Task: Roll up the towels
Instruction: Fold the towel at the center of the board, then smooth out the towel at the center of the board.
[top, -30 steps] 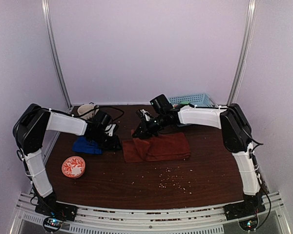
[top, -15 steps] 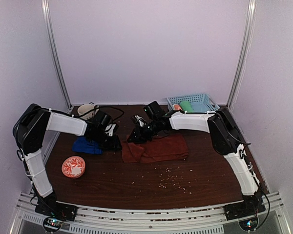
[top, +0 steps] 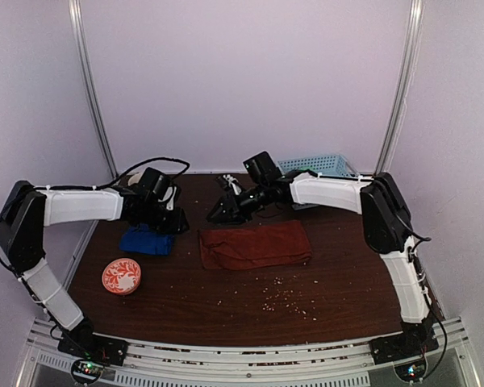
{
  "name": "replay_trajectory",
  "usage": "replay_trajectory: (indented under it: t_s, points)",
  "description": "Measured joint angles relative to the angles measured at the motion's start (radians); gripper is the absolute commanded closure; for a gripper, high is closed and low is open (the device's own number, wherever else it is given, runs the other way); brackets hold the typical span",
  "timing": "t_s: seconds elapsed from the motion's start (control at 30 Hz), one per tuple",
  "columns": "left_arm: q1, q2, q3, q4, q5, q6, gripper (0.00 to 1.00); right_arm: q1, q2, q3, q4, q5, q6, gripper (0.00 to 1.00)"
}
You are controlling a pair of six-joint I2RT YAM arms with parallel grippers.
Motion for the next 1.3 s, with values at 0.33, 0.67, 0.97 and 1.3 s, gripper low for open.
replay_trajectory:
  t_s: [0.33,0.67,0.97,1.3]
  points:
    - [-0.021,0.133,0.188,0.055,0.220,0.064,0.74,-0.229,-0.145,-0.091,-0.156,0.167,-0.291,0.73]
    - [-0.063,0.340,0.237,0.064,0.466,0.114,0.76,-0.285,-0.145,-0.261,-0.264,0.296,-0.460,0.74]
    - [-0.063,0.215,0.011,-0.011,0.518,0.167,0.76,-0.295,-0.148,-0.346,-0.325,0.339,-0.528,0.74]
    - [-0.064,0.168,0.060,-0.077,0.439,0.179,0.76,-0.348,-0.353,-0.482,-0.302,0.425,-0.515,0.61]
